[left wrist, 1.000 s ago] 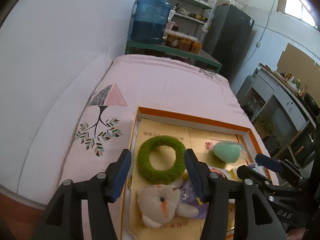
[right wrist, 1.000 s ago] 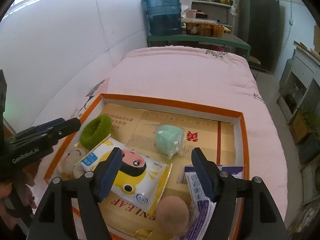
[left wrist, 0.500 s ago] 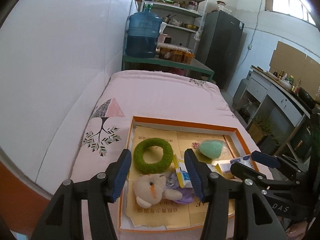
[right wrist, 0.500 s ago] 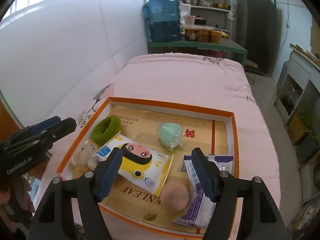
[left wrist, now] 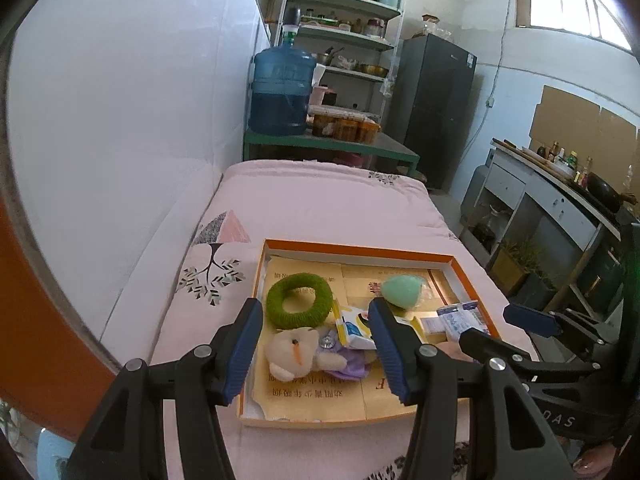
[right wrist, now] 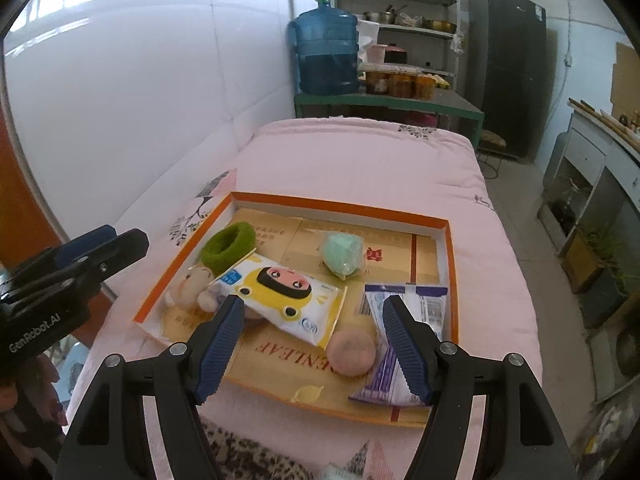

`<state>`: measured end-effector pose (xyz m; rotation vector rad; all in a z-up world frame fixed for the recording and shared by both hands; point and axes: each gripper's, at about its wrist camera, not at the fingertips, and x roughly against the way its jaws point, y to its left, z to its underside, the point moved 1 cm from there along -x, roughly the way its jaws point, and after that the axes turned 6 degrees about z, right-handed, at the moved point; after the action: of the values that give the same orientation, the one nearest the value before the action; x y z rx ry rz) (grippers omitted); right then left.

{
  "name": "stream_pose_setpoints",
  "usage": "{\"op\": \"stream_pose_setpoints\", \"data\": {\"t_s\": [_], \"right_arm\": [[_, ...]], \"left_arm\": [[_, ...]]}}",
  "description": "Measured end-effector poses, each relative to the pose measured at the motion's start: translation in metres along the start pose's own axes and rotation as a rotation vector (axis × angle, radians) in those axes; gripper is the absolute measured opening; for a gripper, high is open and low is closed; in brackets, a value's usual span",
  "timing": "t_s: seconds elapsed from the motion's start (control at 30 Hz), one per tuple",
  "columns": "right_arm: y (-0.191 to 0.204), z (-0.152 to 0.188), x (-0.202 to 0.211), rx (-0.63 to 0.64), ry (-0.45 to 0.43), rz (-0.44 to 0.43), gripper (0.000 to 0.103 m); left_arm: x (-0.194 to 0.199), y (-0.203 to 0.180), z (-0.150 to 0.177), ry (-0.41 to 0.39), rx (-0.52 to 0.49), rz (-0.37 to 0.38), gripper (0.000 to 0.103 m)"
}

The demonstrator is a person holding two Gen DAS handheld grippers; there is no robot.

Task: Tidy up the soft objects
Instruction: 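Move both grippers back toward the remaining pile of soft items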

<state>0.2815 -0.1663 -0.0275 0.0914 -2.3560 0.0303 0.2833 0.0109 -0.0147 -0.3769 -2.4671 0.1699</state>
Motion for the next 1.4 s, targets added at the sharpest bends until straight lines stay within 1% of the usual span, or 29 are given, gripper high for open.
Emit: {"op": "stream_pose_setpoints", "data": {"t_s": [0.3,0.57,0.97,1.2,1.4], "right_arm": [[0.007,0.015,0.033,0.0,-0.028,0.003,0.073],[0.008,0.029,0.058,-0.016,-0.052,0.013,0.073],[0.011,0.047,0.09,-0.013,-0.073,0.028,0.073],[0.015,0.072,0.109,-0.026,-0.069,0.024,0.073],[0.02,0.1,0.124,-0.038,-0.074,0.022,0.073]], "left_arm": [[0.032,-0.017,0.013,-0.048,-0.059,-0.014,0.055],[0.053,-0.029,0.029,-0.052,-0.078,0.02,0.055],[0.085,-0.041,0.046,-0.077,-0.094,0.038,0.055],[0.104,-0.047,0.069,-0.084,-0.113,0.019,0.055],[0.117,-0.047,0.092,-0.076,-0.1,0.018,0.055]]}}
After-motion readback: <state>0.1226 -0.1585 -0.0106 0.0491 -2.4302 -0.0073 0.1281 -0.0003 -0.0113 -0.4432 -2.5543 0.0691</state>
